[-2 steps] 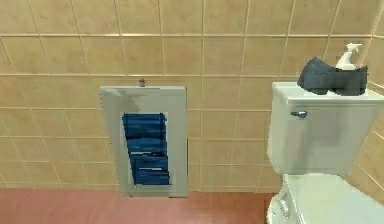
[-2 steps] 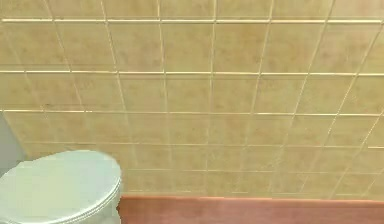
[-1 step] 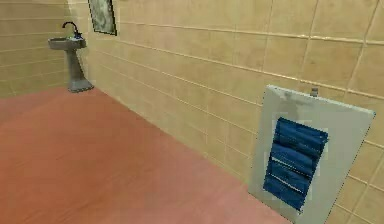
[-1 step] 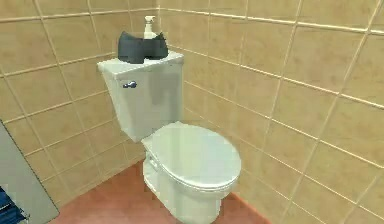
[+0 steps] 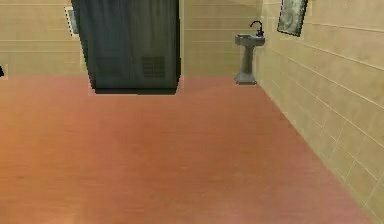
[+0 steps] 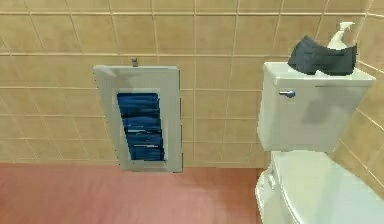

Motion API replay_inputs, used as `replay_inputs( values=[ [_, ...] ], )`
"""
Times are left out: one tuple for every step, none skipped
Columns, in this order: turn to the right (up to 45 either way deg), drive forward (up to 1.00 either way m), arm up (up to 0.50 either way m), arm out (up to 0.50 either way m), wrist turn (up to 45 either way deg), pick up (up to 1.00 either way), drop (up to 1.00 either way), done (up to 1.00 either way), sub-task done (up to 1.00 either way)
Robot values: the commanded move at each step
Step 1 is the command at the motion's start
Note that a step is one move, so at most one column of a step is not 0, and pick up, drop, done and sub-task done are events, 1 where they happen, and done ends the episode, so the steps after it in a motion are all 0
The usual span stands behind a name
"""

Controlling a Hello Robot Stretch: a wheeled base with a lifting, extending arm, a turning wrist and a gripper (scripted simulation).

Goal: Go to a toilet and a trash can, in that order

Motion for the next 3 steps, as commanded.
replay_inputs(
  values=[
    [-42.0, 0.0, 0.0, 0.0, 0.0, 0.0, 0.0, 0.0, 0.0],
    [0.0, 1.0, 0.0, 0.0, 0.0, 0.0, 0.0, 0.0, 0.0],
    [0.0, 1.0, 0.0, 0.0, 0.0, 0.0, 0.0, 0.0, 0.0]
  ],
)
